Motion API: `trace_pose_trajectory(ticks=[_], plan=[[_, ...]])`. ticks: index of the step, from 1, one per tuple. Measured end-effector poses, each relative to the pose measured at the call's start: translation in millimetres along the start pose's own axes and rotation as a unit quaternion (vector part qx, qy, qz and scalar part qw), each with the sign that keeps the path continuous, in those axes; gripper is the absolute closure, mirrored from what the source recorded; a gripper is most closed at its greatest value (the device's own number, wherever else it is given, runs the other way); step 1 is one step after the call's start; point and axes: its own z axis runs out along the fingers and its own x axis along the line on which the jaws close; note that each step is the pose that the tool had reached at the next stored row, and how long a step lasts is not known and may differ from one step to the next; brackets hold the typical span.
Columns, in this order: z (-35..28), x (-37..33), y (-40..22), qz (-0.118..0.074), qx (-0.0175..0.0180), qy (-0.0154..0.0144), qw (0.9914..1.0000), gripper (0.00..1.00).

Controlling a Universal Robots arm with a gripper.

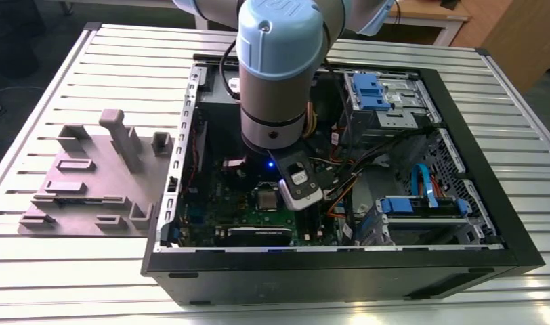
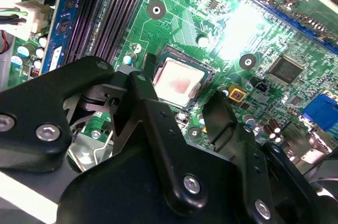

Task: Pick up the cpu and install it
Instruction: 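Place the cpu into insertion slot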

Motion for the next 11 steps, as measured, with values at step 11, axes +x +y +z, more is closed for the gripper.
trace_pose_trajectory(ticks=[11], plan=[[-0.6,-0.1,0.0,-0.027,-0.0004,-0.0004,0.99964,0.38]])
